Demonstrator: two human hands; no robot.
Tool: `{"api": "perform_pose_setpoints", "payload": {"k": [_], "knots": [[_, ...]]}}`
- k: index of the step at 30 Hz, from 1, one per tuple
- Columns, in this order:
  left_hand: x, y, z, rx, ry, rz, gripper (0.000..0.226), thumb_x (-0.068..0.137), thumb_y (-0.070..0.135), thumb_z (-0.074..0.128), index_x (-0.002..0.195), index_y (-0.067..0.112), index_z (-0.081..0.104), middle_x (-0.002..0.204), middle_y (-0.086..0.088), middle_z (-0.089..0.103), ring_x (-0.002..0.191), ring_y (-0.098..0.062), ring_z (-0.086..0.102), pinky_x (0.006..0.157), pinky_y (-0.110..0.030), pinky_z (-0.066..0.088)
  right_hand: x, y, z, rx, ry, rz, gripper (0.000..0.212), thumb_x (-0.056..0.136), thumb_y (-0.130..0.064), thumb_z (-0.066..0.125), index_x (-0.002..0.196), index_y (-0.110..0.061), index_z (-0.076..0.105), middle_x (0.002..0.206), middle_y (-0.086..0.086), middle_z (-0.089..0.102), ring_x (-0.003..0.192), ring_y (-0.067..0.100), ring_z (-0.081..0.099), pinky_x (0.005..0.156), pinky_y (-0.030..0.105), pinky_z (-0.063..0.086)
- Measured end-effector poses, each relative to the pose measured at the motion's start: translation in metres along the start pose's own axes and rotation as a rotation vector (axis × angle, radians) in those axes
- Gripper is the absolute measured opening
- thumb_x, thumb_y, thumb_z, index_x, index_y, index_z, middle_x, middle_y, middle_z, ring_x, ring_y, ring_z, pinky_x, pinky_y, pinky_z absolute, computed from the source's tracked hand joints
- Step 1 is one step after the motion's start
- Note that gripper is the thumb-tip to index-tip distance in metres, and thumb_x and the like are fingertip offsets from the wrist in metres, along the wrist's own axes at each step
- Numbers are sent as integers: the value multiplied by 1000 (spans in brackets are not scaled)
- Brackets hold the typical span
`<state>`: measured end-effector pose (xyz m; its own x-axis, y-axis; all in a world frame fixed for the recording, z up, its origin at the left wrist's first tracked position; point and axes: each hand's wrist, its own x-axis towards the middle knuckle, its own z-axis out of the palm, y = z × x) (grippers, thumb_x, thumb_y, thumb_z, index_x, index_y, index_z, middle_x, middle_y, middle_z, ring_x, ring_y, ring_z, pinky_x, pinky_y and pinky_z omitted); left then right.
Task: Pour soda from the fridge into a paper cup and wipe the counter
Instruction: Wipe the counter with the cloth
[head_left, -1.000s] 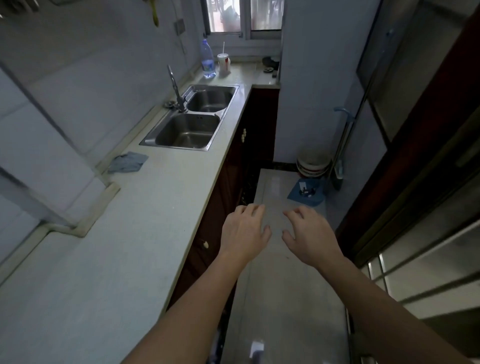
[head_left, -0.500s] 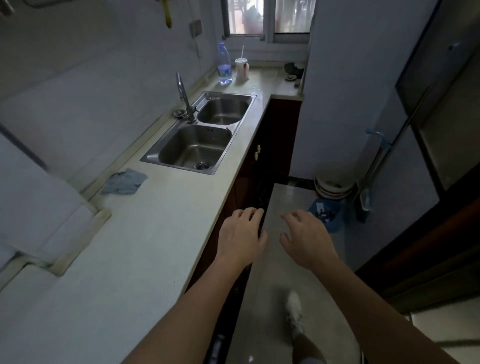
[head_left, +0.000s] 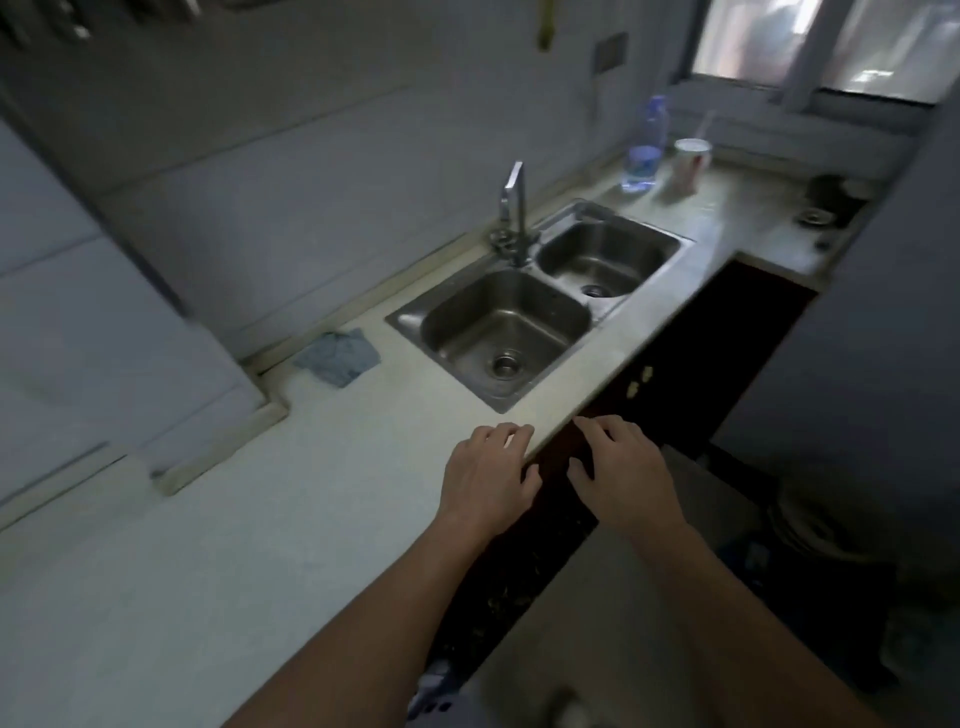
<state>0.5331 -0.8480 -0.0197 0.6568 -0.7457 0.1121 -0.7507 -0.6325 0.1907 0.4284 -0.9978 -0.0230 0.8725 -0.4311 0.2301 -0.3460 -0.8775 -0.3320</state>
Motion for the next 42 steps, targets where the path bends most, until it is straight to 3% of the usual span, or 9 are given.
{"api": "perform_pose_setpoints", "payload": {"k": [14,24,31,36,39,42], "knots": [[-93,-131,-13,-6,45,-616,50,94,40,49,140,21,50,139,2,56,123,-23,52,94,-38,46,73,-139,96,149,-232,-516,48,80,-23,72,125,-11,61,115,11,65,100,32,62,85,44,52],[-170,-204,-6,-71,-9,-826,50,100,41,40,148,26,38,149,7,44,131,-17,43,99,-31,40,75,-202,133,166,-287,-555,47,83,-24,71,127,-12,61,119,10,64,107,30,61,88,43,52],[-204,-247,26,-142,-198,-911,50,93,33,45,142,26,45,148,5,43,125,-21,48,95,-36,44,90,-214,164,155,-317,-507,48,82,-21,72,127,-11,60,119,12,65,104,31,62,85,45,54],[-199,-277,39,-139,-171,-919,45,84,31,48,128,26,55,149,-1,44,126,-27,48,92,-41,46,105,-211,190,125,-376,-498,48,84,-23,72,129,-12,59,122,11,64,108,30,61,89,42,53],[-186,-295,45,-125,-165,-941,52,83,33,47,134,24,53,152,-7,42,133,-29,43,99,-44,44,123,-213,213,122,-421,-502,49,84,-23,72,130,-11,59,123,11,63,109,30,61,91,42,52],[-169,-307,50,-163,-199,-1015,64,89,35,51,150,21,37,162,-6,26,147,-27,26,112,-46,33,145,-217,237,124,-473,-507,48,84,-24,72,129,-11,60,124,12,63,109,31,60,92,41,51]]}}
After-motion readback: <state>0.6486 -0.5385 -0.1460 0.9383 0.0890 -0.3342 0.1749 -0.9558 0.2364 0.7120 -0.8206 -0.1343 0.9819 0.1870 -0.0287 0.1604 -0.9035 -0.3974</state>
